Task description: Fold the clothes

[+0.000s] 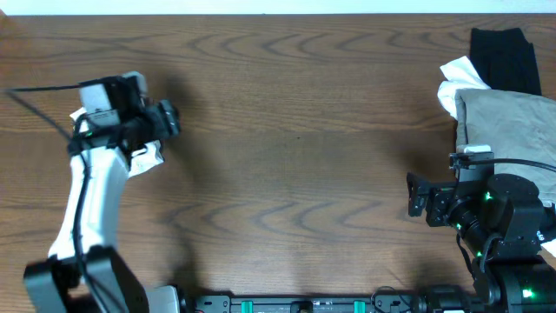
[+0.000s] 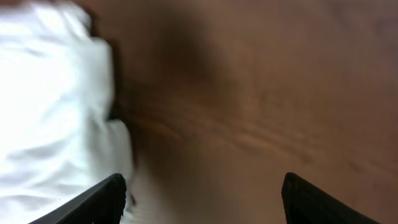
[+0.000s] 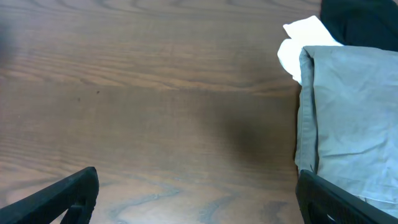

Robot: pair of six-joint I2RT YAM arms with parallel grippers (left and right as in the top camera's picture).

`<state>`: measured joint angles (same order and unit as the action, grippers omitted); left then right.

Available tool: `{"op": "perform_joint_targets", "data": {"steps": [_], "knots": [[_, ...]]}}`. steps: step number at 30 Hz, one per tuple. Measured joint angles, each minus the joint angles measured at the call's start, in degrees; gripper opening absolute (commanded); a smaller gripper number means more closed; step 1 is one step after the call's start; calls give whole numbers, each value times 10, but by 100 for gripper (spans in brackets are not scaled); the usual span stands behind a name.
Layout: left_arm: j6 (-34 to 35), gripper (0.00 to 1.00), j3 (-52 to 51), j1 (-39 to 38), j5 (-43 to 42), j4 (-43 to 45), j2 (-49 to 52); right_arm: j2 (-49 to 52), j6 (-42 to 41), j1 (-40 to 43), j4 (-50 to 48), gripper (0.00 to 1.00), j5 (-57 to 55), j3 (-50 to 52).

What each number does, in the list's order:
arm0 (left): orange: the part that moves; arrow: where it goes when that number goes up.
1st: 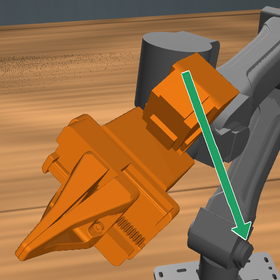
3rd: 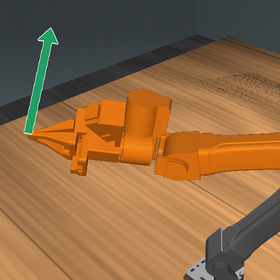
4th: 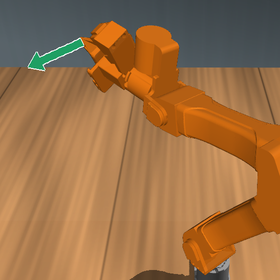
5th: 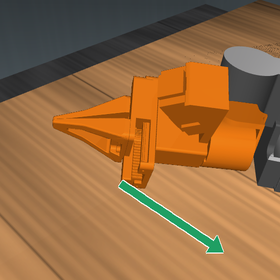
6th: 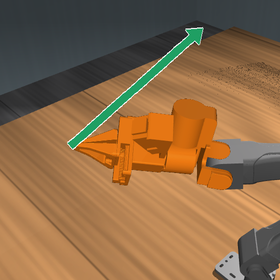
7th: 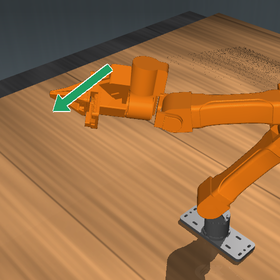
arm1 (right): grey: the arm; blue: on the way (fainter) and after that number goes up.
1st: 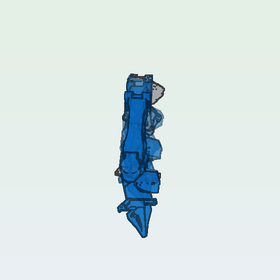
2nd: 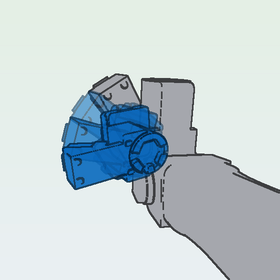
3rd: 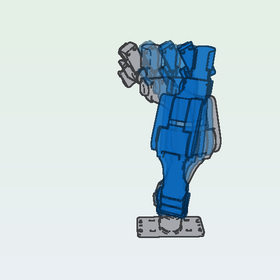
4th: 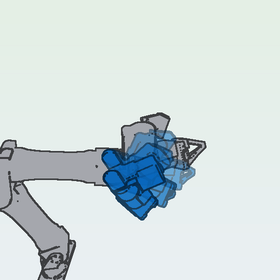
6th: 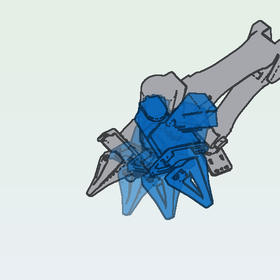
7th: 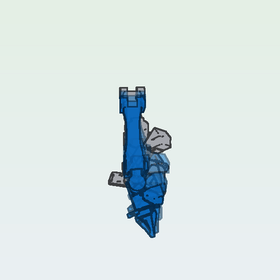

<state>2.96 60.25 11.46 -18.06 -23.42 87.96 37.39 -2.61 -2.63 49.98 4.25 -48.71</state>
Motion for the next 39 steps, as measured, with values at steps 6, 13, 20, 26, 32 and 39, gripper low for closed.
{"op": "perform_joint_targets", "data": {"steps": [6,13,20,26,32,39], "knots": [[0,74,0,-18,0,-5,88,0,0,0,0,99,0,0],[0,74,0,-18,58,-22,149,0,0,0,0,99,0,0],[14,64,0,-18,127,-53,150,0,0,0,0,99,0,0],[43,62,0,-18,213,-75,150,0,0,0,0,99,0,0],[68,62,0,-19,269,-86,150,0,0,0,0,99,0,0],[127,63,0,-18,356,-118,150,0,0,0,0,99,0,0]]}}
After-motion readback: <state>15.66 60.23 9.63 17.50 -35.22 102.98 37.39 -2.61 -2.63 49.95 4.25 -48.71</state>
